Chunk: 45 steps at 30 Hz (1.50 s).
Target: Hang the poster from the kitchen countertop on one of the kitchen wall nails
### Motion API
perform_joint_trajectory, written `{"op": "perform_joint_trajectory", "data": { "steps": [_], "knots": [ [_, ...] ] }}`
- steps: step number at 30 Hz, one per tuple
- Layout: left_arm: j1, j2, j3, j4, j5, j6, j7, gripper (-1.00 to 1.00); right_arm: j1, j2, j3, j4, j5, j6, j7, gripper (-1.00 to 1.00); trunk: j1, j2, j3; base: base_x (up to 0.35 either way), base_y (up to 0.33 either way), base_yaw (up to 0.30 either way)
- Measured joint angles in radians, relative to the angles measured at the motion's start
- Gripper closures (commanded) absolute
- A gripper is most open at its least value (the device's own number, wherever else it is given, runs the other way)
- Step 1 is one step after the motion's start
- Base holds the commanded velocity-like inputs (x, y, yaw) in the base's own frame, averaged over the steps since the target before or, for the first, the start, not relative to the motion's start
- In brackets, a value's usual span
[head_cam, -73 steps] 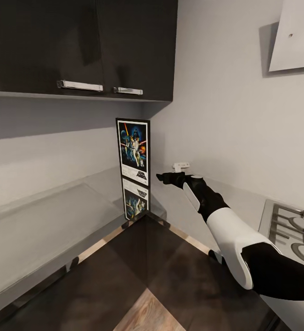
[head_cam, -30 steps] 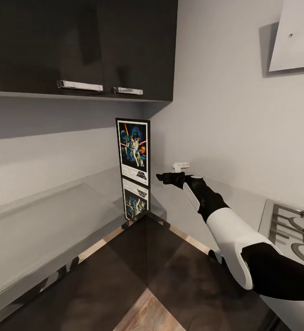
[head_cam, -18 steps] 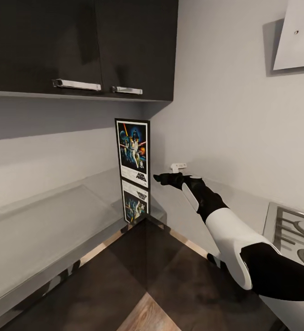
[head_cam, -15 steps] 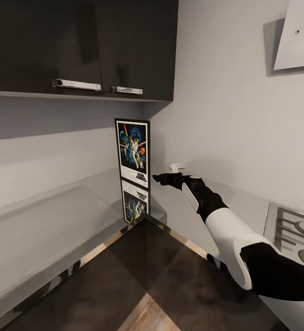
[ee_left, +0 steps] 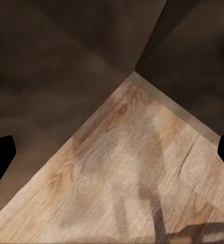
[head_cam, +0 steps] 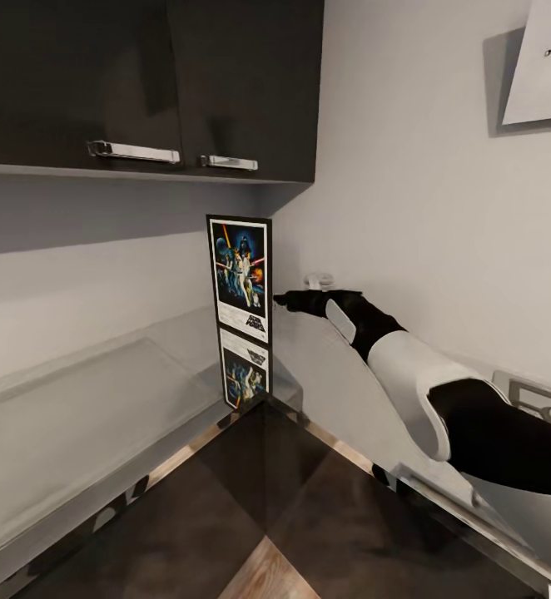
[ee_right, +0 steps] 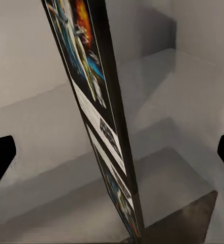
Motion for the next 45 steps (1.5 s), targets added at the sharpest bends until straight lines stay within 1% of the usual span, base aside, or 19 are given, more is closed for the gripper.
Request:
{"op": "perform_joint_trajectory", "data": {
  "steps": [2, 3, 11, 13, 16, 19, 45],
  "knots": [
    [0.0, 0.0, 0.0, 0.0, 0.0, 0.0, 0.0, -1.0, -0.008, 0.002, 0.001, 0.007, -0.02, -0.033, 0.007, -1.0, 0.0, 0.0, 0.0, 0.0, 0.0, 0.0],
    [0.0, 0.0, 0.0, 0.0, 0.0, 0.0, 0.0, -1.0, -0.009, 0.003, 0.001, 0.008, -0.021, -0.036, 0.008, -1.0, 0.0, 0.0, 0.0, 0.0, 0.0, 0.0],
    [0.0, 0.0, 0.0, -0.001, 0.0, 0.0, -0.001, -1.0, -0.007, 0.004, 0.003, 0.015, -0.028, -0.052, 0.013, -1.0, 0.0, 0.0, -0.005, 0.0, 0.0, 0.0],
    [0.0, 0.0, 0.0, -0.001, 0.0, 0.0, -0.001, -1.0, -0.005, 0.004, 0.004, 0.016, -0.028, -0.054, 0.039, -1.0, 0.0, 0.0, -0.008, 0.0, 0.0, 0.0],
    [0.0, 0.0, 0.0, -0.001, 0.0, 0.0, -0.001, -1.0, -0.004, 0.004, 0.004, 0.016, -0.028, -0.061, 0.053, -1.0, 0.0, 0.0, -0.012, 0.0, 0.0, 0.0],
    [0.0, 0.0, 0.0, -0.001, 0.0, 0.0, -0.001, -1.0, -0.004, 0.004, 0.004, 0.017, -0.028, -0.083, 0.065, -1.0, 0.0, 0.0, -0.017, 0.0, 0.0, 0.0],
    [0.0, 0.0, 0.001, 0.0, 0.0, 0.0, -0.001, -1.0, -0.002, 0.004, 0.003, 0.019, -0.029, -0.095, 0.07, -1.0, 0.0, 0.0, -0.059, 0.0, 0.0, 0.0]
  ]
}}
